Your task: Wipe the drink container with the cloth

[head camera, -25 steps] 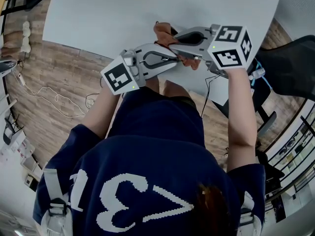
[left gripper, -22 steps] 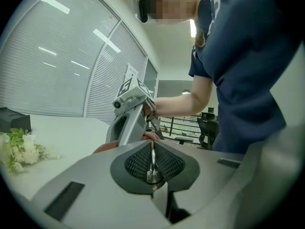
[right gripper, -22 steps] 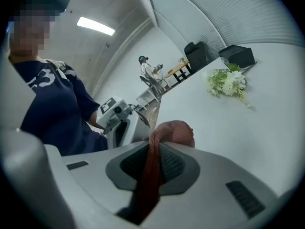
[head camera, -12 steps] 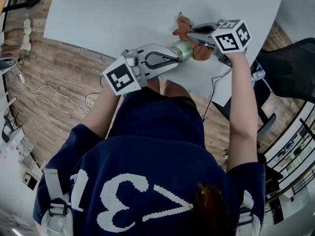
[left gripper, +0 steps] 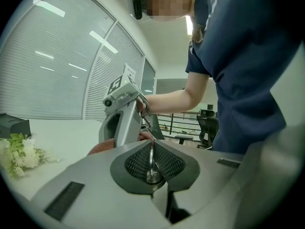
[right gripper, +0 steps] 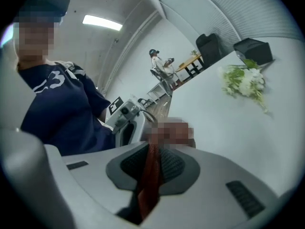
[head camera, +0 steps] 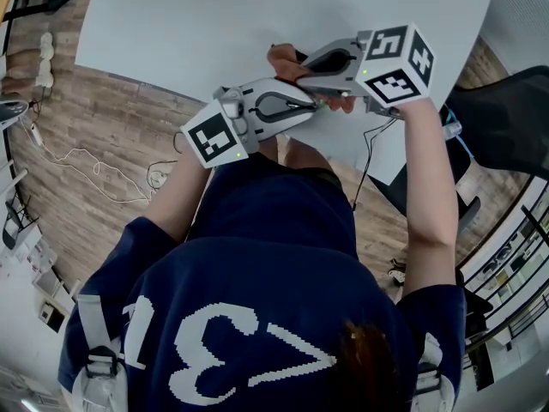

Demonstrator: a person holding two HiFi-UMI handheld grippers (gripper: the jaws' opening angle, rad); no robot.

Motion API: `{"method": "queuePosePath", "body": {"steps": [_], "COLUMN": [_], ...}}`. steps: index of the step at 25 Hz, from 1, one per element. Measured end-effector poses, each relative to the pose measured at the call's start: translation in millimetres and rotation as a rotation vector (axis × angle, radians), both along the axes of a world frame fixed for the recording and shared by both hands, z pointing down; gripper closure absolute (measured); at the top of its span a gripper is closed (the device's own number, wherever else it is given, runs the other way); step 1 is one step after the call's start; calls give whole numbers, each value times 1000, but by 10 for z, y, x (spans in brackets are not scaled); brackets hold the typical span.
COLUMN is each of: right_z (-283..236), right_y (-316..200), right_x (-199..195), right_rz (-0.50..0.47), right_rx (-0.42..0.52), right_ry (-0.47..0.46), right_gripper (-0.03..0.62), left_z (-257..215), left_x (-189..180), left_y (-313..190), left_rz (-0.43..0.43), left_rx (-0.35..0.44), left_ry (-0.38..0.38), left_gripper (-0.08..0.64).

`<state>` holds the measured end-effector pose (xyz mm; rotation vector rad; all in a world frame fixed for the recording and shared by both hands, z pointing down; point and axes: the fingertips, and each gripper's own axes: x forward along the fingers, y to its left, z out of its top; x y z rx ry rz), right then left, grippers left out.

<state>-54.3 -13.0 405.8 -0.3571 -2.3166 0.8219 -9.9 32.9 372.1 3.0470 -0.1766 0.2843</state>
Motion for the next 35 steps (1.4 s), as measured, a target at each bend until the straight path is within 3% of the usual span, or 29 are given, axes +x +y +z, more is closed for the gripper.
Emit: {"method": "queuePosePath", "body": {"steps": [5,10,14,17,22,28,31,35], "right_z": [155,508,823,871,571,-4,102,283], "right_y": [14,-220,-381,-425,-173,212,225,64], "right_x": [-40,169,386,454,214,-117,-92,3], "right_rz": [-65,37,93,100,-48,-276,-313,-255], "right_rx": [53,3,11,38,91,77,116,72], "right_ry": [78,138,223,238,192,52,109,135], "right_gripper": [535,535,535,535,535,535,535,535], "left_z": [5,22,3,-10,19,1,-8,-8], "left_x": [18,10,-8,7,-17,36,64,102], "left_y": [60,102,91,58,130,174,208,209], "left_rz": [12,12,7,9,40,55,58,62], "left_rx": [-4,-2,7,16,23,28,23,26], "left_ry": [-10,-12,-11,-16,-24,-33,-35,-36], "left_gripper": [534,534,534,534,534,534,534,534]}}
